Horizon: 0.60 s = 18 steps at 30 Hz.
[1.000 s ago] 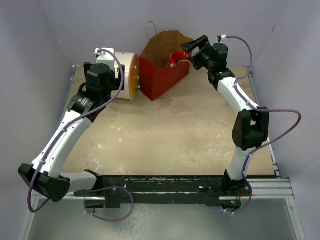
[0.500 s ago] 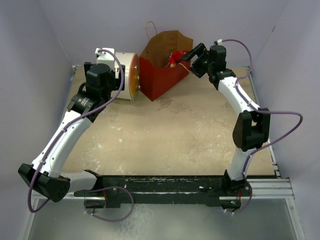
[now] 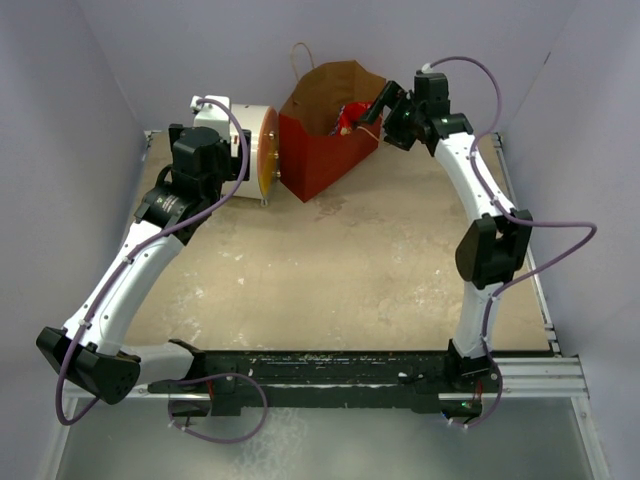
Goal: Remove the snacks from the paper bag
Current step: Move the paper bag to the center of the board.
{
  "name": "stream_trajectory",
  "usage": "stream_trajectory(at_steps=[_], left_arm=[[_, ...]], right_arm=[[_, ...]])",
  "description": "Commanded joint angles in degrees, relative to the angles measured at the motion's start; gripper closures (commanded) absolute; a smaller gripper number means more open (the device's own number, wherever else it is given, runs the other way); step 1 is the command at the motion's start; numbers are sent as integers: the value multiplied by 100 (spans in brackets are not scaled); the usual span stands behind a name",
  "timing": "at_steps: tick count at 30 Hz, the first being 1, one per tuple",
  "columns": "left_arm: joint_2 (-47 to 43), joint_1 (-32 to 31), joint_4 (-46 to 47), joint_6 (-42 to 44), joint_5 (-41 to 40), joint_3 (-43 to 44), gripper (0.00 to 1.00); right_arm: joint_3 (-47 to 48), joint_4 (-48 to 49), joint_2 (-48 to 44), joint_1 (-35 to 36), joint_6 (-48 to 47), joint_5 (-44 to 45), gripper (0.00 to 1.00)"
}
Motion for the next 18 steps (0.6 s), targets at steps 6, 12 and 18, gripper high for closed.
stream_trajectory(at_steps=[6, 12, 18], left_arm=[[-10, 34, 310, 131, 107, 102, 1], [9, 45, 299, 140, 137, 132, 1], [-17, 41, 284, 131, 99, 127, 1]], right_arm=[[998, -377, -275, 61, -202, -240, 3], [786, -239, -629, -174, 62, 424, 1], [35, -72, -738, -422, 983, 597, 8]])
